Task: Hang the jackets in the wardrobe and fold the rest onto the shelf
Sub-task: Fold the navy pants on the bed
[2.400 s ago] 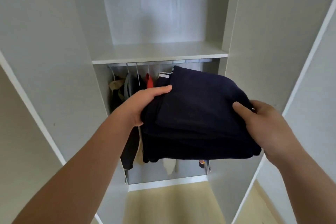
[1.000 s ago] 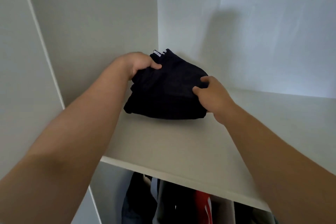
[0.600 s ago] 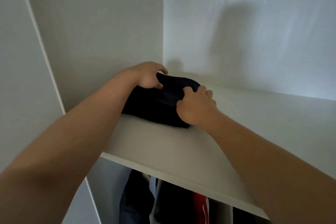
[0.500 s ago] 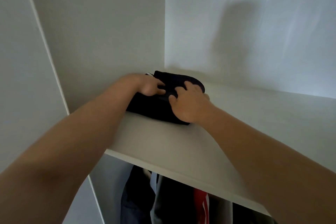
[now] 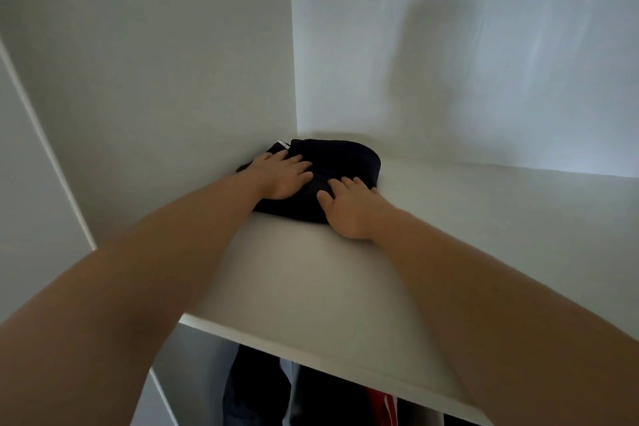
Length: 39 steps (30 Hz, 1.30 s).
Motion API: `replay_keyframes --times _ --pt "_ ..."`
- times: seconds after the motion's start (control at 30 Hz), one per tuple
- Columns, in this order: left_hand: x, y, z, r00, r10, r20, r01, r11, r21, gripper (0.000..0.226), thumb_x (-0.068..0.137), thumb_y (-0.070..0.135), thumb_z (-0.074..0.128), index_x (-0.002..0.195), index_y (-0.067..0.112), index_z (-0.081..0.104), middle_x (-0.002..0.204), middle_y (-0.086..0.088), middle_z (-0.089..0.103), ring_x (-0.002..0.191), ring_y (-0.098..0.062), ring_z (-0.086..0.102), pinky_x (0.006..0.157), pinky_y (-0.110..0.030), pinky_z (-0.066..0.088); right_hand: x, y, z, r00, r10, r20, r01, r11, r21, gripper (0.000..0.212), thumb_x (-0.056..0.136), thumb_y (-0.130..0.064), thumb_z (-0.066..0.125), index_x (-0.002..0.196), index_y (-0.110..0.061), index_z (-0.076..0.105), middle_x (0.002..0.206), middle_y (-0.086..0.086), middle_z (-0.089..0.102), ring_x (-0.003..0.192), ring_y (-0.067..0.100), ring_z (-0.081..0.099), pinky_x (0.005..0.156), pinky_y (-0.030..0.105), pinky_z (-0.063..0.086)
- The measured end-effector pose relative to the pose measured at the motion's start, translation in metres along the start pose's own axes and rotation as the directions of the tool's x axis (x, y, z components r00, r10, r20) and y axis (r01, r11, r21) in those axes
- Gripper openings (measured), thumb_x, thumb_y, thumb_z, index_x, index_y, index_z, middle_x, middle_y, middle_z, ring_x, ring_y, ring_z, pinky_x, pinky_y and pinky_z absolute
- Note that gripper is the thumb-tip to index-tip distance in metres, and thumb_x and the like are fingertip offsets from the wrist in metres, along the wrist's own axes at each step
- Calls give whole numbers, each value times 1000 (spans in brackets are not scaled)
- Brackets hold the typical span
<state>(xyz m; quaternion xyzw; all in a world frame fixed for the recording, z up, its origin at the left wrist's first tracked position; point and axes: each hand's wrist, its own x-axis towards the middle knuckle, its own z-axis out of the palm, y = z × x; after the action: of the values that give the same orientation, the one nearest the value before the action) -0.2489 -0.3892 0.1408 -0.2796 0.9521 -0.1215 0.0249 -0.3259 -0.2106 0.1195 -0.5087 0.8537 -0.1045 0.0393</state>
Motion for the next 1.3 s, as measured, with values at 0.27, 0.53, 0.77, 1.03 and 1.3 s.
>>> replay_keyframes --times 0.27,0.53,0.77,1.03,1.3 --pt "15 -1 11 998 -17 -58 14 998 -59 60 105 53 11 160 31 17 169 4 14 156 -26 8 124 -48 7 16 15 9 999 -21 -35 22 999 27 66 105 -53 15 161 -19 14 168 4 13 155 26 4 124 50 6" --pt "-16 17 -12 971 -88 -220 122 982 147 67 107 49 26 162 21 0 170 -7 2 155 -32 10 125 -51 9 -10 11 -23 994 -71 81 59 988 146 58 110 -39 14 157 -6 25 163 15 25 152 34 13 121 38 10" --pt "-126 59 -58 897 -160 -412 53 964 -260 61 103 26 47 159 19 24 168 0 16 139 -31 45 110 -44 42 -110 24 -66 994 -84 -69 96 975 199 36 107 -29 39 131 -8 55 128 12 63 119 32 58 94 38 46" --pt "-263 162 -44 739 -136 -660 -442 641 -628 34 100 40 54 133 37 62 133 28 56 122 14 47 99 2 29 -272 60 -65 856 91 -509 116 926 360 43 99 -50 51 141 -41 54 129 -27 62 107 -13 53 83 -4 33" --pt "-299 240 -63 626 14 -780 -665 531 -525 26 98 32 57 122 30 67 132 23 60 125 8 51 105 -15 41 -386 82 -50 582 398 -709 -46 887 460 24 95 -49 60 110 -36 74 94 -36 66 92 -12 64 85 4 46"
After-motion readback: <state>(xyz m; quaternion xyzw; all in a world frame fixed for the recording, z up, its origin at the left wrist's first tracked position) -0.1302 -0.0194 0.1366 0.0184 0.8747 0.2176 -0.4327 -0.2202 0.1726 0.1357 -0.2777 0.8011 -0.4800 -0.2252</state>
